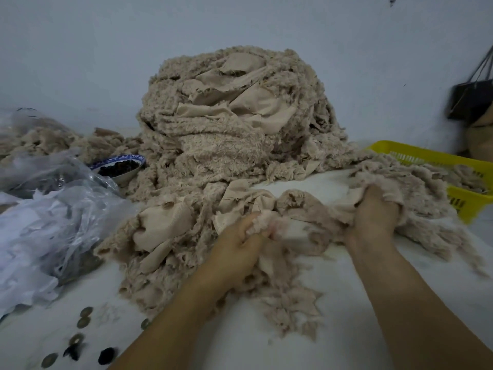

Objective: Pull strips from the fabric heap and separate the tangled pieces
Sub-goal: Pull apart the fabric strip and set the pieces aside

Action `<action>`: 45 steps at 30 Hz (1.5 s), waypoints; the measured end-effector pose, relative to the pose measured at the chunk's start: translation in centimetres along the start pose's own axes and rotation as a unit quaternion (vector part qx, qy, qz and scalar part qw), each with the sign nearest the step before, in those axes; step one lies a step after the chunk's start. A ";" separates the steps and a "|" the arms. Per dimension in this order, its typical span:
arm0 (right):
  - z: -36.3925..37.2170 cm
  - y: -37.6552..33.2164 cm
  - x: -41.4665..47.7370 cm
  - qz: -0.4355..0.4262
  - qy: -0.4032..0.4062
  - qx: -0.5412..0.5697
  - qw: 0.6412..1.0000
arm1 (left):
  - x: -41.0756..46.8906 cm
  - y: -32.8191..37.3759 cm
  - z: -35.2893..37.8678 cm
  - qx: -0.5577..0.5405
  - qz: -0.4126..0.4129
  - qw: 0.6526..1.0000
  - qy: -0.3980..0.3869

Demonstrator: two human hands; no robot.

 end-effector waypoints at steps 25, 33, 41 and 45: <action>2.4 2.4 -5.8 0.038 -0.272 -0.173 0.946 | 0.6 -1.7 -0.5 -0.341 -0.206 0.913 0.090; 2.3 2.9 -6.3 0.047 -0.309 -0.223 0.923 | 0.7 -1.1 0.4 -0.262 -0.180 0.947 0.045; 2.6 3.7 -6.3 0.204 -0.342 -0.083 0.914 | 0.6 -2.6 0.1 -0.364 -0.243 0.899 0.031; 2.4 4.1 -7.2 0.158 -0.472 -0.263 0.827 | 0.6 -3.0 0.1 -0.317 -0.239 0.916 0.049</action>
Point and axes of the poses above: each hand's wrist, its own x-axis towards the middle knuckle, its own z-axis out of the palm, y = z × x, the point moved 4 cm from there along x, towards the middle knuckle, and after that the axes turned 11 degrees about x, right-handed, at the moved point
